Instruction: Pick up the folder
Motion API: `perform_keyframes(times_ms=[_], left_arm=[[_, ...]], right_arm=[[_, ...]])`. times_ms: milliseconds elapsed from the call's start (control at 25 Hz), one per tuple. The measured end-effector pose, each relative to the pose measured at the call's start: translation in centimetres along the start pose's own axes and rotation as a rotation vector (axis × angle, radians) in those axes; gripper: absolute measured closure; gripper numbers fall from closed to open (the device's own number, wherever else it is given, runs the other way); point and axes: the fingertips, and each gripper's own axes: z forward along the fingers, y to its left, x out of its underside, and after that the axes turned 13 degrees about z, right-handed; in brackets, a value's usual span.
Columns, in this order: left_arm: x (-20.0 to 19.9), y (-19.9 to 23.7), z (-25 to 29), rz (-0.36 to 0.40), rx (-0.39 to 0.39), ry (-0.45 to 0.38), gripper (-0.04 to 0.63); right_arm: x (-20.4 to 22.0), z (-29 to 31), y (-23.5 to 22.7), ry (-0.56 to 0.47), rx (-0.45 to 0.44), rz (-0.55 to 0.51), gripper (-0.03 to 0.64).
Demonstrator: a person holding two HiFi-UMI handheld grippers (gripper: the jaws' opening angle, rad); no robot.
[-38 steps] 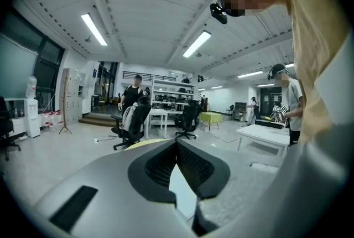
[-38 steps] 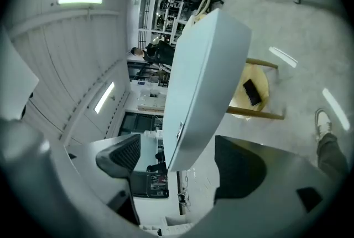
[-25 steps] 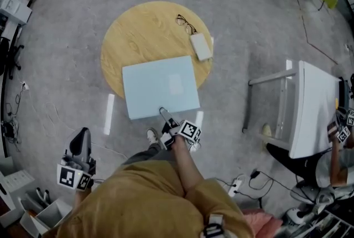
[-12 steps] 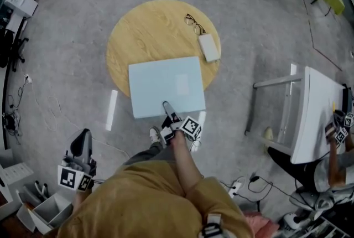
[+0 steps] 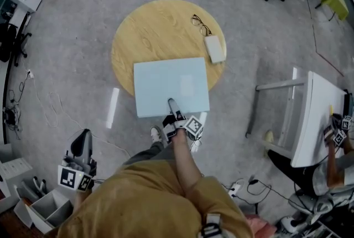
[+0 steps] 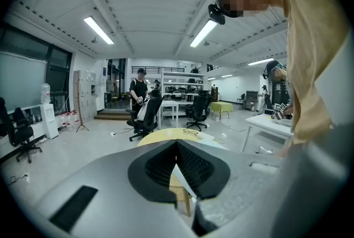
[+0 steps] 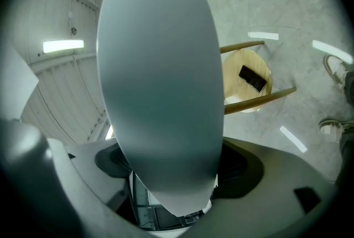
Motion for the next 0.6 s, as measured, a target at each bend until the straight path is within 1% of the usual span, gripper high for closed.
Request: perform_keyframes(times_ms=[120, 240, 600], left_arm=[[0.1, -0.1, 0.1, -0.002, 0.005, -0.001, 0.592], [0.1, -0.1, 0.3, -0.003, 0.014, -0.002, 0.592], [0.4, 0.0, 0.6, -0.011, 0.039, -0.005, 0.592]], right_arm=[[-0.2, -0.4, -0.2, -0.010, 0.007, -0.012, 0.221], [-0.1, -0.5, -0.3, -0.012, 0.019, -0.027, 0.264], [0.2, -1.7, -0.3, -0.021, 0.005, -0.044, 0.285]])
